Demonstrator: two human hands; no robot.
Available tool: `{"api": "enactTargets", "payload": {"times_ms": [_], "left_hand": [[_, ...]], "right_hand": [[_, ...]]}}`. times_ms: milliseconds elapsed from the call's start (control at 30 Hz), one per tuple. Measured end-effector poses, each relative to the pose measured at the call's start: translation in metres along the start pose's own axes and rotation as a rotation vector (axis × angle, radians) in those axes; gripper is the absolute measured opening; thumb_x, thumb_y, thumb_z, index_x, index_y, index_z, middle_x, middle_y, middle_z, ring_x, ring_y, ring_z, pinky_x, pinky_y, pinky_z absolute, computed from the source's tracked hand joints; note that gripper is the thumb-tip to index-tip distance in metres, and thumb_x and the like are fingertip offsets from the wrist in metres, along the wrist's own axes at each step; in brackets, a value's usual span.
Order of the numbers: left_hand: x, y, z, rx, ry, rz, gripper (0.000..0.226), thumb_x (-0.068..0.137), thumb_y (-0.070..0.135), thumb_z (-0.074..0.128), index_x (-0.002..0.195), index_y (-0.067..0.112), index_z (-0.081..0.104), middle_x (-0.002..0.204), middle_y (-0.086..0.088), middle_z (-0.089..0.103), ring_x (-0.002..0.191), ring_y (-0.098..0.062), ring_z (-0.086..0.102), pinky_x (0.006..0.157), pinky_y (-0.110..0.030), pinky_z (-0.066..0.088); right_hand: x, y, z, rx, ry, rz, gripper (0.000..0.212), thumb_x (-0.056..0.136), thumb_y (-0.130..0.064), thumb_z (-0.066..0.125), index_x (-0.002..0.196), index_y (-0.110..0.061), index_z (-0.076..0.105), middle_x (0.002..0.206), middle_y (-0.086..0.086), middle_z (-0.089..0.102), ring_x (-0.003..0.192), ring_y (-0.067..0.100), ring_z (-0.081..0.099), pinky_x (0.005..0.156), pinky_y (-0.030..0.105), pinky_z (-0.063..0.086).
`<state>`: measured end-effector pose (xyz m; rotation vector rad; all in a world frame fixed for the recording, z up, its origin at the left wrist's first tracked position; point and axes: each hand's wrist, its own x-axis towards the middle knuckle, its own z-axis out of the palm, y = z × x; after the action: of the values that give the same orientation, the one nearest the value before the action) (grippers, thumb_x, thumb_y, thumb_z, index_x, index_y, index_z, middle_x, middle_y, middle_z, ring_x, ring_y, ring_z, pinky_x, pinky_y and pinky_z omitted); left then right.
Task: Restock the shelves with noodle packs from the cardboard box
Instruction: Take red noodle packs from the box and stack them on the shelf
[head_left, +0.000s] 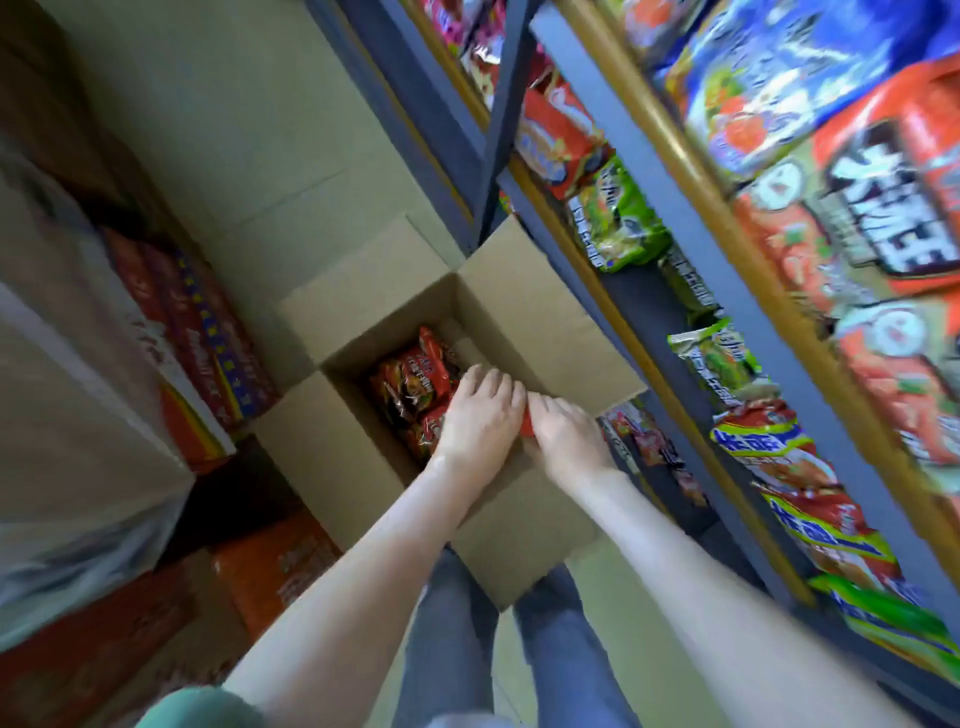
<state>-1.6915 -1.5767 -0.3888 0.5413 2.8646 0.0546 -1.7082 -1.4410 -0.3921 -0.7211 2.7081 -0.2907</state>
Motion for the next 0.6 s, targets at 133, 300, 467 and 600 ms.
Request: {"api": "enactTargets", "payload": {"times_ms": [133,300,467,600], "left_hand": [[-0.013,0.034,-0.091,0.006,0.152,0.08,0.031,0.073,0.006,0.031,0.061,0.013,0.059,0.054,-0.001,0.056,0.05,-0.022,0.057,0.063,-0.029,0.047],[-0.031,0.081,-0.177,0.106,0.269,0.226,0.014,0.064,0.013,0.062,0.055,0.017,0.052,0.046,0.002,0.051,0.04,-0.019,0.051,0.052,-0.025,0.041],[-0.044,0.148,-0.238,0.133,0.338,0.314,0.029,0.049,0.024,0.083,0.056,0.02,0.055,0.05,0.005,0.056,0.046,-0.018,0.057,0.056,-0.024,0.042],[-0.05,0.207,-0.277,0.163,0.415,0.388,0.034,0.043,0.031,0.087,0.063,0.016,0.064,0.055,0.003,0.062,0.052,-0.019,0.063,0.064,-0.026,0.05]], "right_hand": [[-0.05,-0.005,-0.08,-0.021,0.185,0.023,0.049,0.05,-0.009,0.085,0.093,-0.003,0.065,0.072,0.008,0.065,0.064,0.028,0.064,0.053,0.027,0.05],[-0.124,0.007,-0.156,-0.081,0.342,0.076,0.045,0.063,-0.015,0.082,0.103,-0.004,0.063,0.085,0.011,0.067,0.078,0.033,0.065,0.07,0.039,0.053],[-0.214,0.025,-0.212,-0.2,0.41,0.179,0.037,0.087,-0.032,0.064,0.115,-0.009,0.054,0.101,0.008,0.064,0.096,0.03,0.06,0.082,0.041,0.048],[-0.279,0.04,-0.245,-0.264,0.523,0.263,0.043,0.083,-0.033,0.069,0.115,-0.007,0.057,0.1,0.011,0.066,0.096,0.032,0.061,0.082,0.04,0.048]]}}
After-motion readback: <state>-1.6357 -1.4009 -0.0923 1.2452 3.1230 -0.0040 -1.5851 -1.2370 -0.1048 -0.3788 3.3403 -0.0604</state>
